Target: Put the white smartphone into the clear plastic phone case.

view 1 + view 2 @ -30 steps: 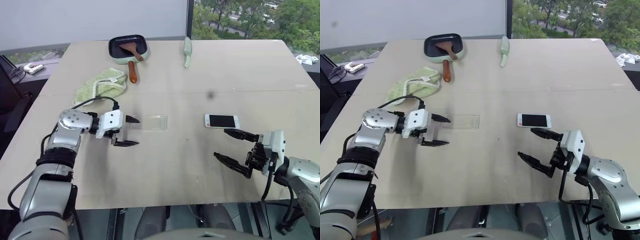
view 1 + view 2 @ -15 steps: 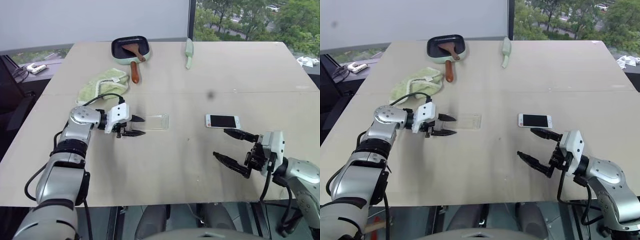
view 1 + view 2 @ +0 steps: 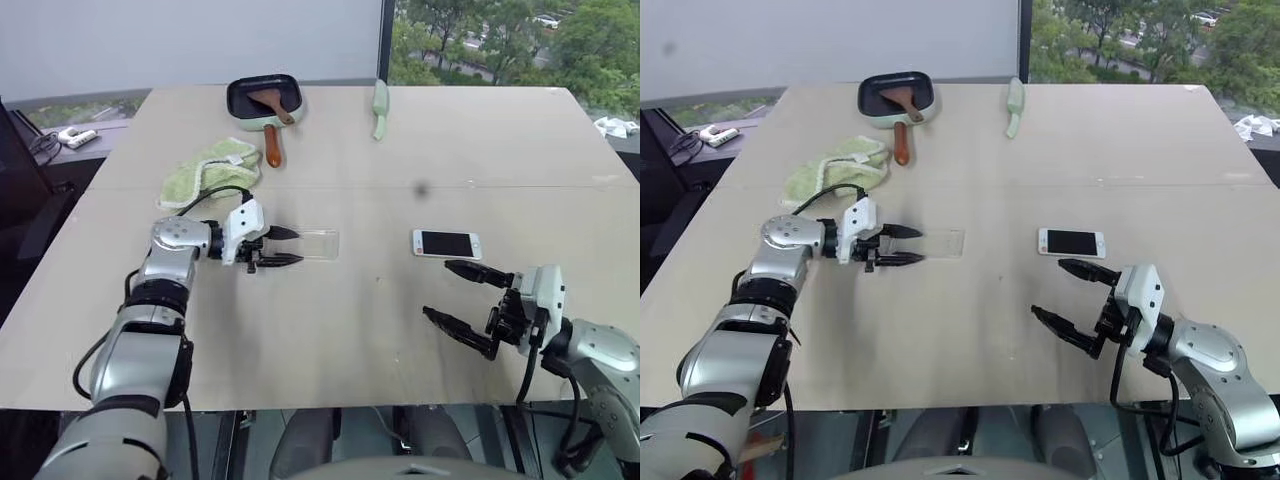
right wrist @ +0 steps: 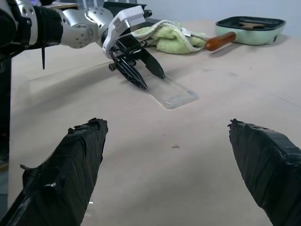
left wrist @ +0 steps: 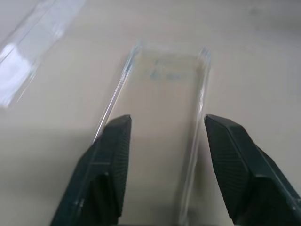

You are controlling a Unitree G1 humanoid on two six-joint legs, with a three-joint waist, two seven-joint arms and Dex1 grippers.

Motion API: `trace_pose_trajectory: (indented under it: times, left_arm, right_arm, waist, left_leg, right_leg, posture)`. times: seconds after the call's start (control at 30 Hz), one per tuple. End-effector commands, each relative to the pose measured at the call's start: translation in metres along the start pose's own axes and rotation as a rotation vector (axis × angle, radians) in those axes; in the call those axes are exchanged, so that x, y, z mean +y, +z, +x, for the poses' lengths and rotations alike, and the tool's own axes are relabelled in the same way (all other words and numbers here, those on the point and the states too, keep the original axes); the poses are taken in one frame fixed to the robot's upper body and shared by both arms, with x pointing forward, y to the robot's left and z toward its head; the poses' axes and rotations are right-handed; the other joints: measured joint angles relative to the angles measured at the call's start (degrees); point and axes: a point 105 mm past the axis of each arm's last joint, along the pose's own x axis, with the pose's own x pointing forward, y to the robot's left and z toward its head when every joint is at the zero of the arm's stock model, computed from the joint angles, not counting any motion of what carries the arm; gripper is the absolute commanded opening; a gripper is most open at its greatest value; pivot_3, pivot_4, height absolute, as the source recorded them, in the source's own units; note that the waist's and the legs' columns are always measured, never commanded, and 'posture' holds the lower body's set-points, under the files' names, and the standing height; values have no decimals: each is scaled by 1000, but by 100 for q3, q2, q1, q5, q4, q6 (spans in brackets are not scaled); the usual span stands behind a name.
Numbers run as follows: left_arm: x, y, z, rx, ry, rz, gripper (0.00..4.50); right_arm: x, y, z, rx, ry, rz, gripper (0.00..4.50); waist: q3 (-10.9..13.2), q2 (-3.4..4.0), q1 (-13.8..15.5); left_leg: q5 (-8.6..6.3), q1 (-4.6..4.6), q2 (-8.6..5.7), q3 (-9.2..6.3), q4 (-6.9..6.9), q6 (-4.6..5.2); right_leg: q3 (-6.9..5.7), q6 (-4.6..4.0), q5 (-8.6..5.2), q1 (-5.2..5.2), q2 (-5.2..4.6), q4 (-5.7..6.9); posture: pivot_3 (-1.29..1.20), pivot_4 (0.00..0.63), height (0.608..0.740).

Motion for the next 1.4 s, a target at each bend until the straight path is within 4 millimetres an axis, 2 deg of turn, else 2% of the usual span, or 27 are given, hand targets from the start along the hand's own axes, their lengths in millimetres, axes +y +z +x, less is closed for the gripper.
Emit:
trace_pose_trajectory:
  times: [0.03,0.1,0.33,0.57,0.6,0.63,0.67,0.73,0.77,0.87,0.9,1.23,1.4]
  left_arm:
    - [4,19,-6,-68,32,53,4251]
    - [4,13,-9,-30,52,57,4427]
    - [-12,-28,-14,181,-39,-61,4427]
    - [-4,-36,3,227,-10,-62,4427]
    - [-5,-37,4,236,-20,-66,3884]
    - [-6,-39,4,246,-35,-75,3616]
    - [-8,-41,4,252,-46,-85,3023]
    - [-10,-44,4,265,-59,-100,2259]
    - [-10,-44,4,269,-61,-100,1613]
    - [-9,-42,6,264,-68,-91,327]
    - [-9,-40,7,258,-73,-89,35]
    - [-12,-18,22,164,-130,-15,35]
    - [-25,5,41,91,-209,59,35]
  right_arm:
    - [1,12,-1,-38,-4,-47,4500]
    - [0,11,1,-40,-1,-47,4500]
    - [-2,12,5,-48,14,-56,4500]
    - [1,13,3,-47,-1,-60,4500]
    - [1,13,3,-47,-5,-60,4500]
    - [1,13,2,-48,-7,-60,4500]
    - [1,14,2,-48,-10,-60,4500]
    - [1,14,1,-46,-13,-61,4500]
    - [2,13,1,-45,-15,-61,4500]
    - [2,14,1,-45,-17,-61,4500]
    - [2,13,0,-45,-18,-61,4500]
    - [0,11,-2,-29,-18,-62,4500]
    - [-3,10,-4,-21,-19,-65,4500]
  waist:
    - [0,0,-16]
    - [0,0,-28]
    - [1,0,-2]
    - [-15,24,39]
    - [-19,29,55]
    - [-23,35,65]
    - [-25,34,65]
    - [-29,30,58]
    - [-30,29,47]
    - [-34,35,14]
    - [-34,35,8]
    - [-33,34,41]
    - [-30,32,48]
  left_leg:
    - [0,0,0,1,-2,0]
    - [0,3,0,2,-7,0]
    - [0,7,-1,6,-8,0]
    - [0,25,-4,3,-7,0]
    - [0,30,-4,2,-7,1]
    - [0,36,-4,0,-6,1]
    - [0,53,-3,-1,-4,1]
    - [1,65,-2,-1,-3,1]
    - [1,70,-1,-2,-3,1]
    - [0,71,-1,1,-4,1]
    - [0,71,-1,1,-6,1]
    - [0,53,-2,-3,-6,1]
    - [-1,30,-4,-5,-6,1]
  right_leg:
    - [1,0,0,-2,0,-1]
    - [5,0,0,-4,2,-2]
    - [8,0,0,-1,6,1]
    - [3,1,-1,23,3,0]
    - [2,1,-1,28,3,0]
    - [0,2,-1,36,4,-1]
    - [0,3,-3,55,3,-1]
    - [0,13,-9,65,4,-1]
    - [0,19,-13,68,5,-1]
    - [4,13,-9,68,6,-1]
    - [5,2,-3,67,6,-2]
    - [0,3,-3,60,1,-12]
    - [-4,3,-3,44,-4,-21]
  posture:
    - [0,150,740]
    - [0,150,740]
    - [0,150,740]
    - [0,150,740]
    - [0,150,740]
    - [0,150,740]
    - [0,150,740]
    - [0,150,740]
    - [0,150,740]
    - [0,150,740]
    - [0,150,740]
    - [0,150,740]
    - [0,150,740]
